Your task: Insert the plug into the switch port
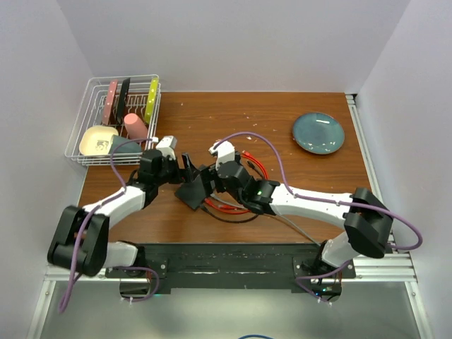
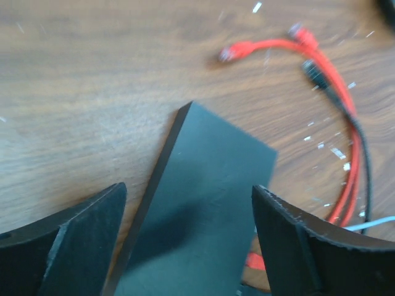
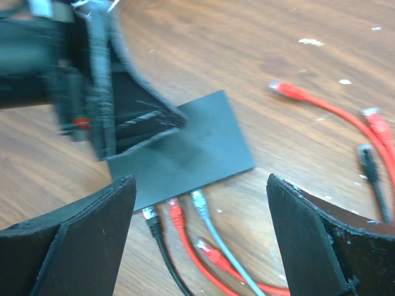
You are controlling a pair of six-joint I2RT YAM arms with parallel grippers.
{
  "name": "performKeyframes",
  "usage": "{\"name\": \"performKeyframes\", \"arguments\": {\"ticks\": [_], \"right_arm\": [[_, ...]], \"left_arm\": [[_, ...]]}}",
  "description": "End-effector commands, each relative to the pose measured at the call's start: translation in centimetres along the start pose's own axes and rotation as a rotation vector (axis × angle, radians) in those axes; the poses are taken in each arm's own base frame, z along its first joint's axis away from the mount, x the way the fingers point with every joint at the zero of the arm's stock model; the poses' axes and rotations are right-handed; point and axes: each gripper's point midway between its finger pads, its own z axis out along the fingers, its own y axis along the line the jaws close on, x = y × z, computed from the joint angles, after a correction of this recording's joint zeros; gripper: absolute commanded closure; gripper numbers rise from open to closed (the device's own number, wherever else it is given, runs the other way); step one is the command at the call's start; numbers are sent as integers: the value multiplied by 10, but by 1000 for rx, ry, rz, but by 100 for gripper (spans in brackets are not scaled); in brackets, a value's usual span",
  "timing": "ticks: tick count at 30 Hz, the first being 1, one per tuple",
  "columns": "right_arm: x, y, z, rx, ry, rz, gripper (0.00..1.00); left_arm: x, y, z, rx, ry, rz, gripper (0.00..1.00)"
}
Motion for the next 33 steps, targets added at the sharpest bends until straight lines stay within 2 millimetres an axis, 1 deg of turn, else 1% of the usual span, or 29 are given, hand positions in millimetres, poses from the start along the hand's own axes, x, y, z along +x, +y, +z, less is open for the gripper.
{"name": "performKeyframes", "arguments": {"ticks": [1, 2, 3, 5, 6, 7, 8, 9, 10, 11, 12, 13, 15, 16, 18, 19, 20, 21, 22, 23, 25, 26, 28, 29, 33], "right_arm": [[-14, -26, -12, 112, -28, 35, 7], [-11, -32, -13, 128, -12, 31, 4], [-11, -38, -11, 144, -8, 41, 4], [-9, -46, -9, 155, 8, 47, 4], [-7, -55, -5, 172, 22, 50, 3], [-7, -55, -1, 161, 31, 49, 4], [-9, -63, 2, 173, 31, 34, 4], [-4, -66, 9, 182, 49, 15, 4], [-11, -67, 14, 183, 43, 7, 4], [-12, -74, 20, 190, 55, -10, 4], [-14, -75, 25, 186, 59, -20, 4], [-17, -73, 35, 177, 63, -30, 4], [-21, -76, 45, 165, 67, -57, 4], [-21, -75, 55, 158, 71, -67, 5], [-19, -78, 67, 148, 86, -97, 5], [-26, -77, 73, 142, 75, -105, 5], [-14, -82, 85, 153, 112, -130, 4], [-12, -84, 91, 154, 127, -138, 4], [-17, -84, 97, 152, 132, -145, 4], [-5, -89, 107, 157, 164, -164, 3], [-2, -90, 118, 142, 175, -172, 2], [7, -94, 125, 146, 197, -185, 2], [12, -98, 133, 151, 216, -189, 2], [21, -102, 139, 151, 233, -193, 2], [29, -110, 150, 164, 254, -197, 2]], "left_arm": [[-41, -15, -26, 8, -132, 28, 5], [-46, -19, -30, 18, -150, 30, 4], [-57, -28, -38, 43, -186, 41, 2], [-65, -35, -46, 64, -211, 47, 1], [-69, -42, -53, 88, -229, 55, 1], [-72, -46, -56, 101, -237, 55, 0], [-74, -49, -59, 113, -248, 54, 0], [-77, -54, -64, 133, -265, 56, 0], [-81, -57, -66, 145, -277, 62, 0], [-83, -60, -68, 155, -282, 69, 0], [-83, -62, -68, 163, -278, 76, 0], [-82, -62, -69, 162, -270, 73, 0], [-80, -62, -69, 164, -261, 76, 0], [-80, -63, -69, 169, -268, 78, 0], [-80, -61, -68, 165, -272, 83, 0], [-80, -59, -68, 153, -263, 86, 0], [-84, -60, -68, 149, -264, 93, 0], [-83, -59, -67, 142, -254, 98, 0], [-83, -59, -67, 143, -254, 100, 0], [-80, -58, -67, 144, -252, 98, 0], [-82, -59, -66, 154, -269, 99, 0], [-83, -59, -65, 152, -271, 107, 0], [-82, -57, -61, 138, -247, 109, 0], [-81, -56, -60, 140, -239, 110, 0], [-75, -53, -53, 144, -234, 105, 0]]}}
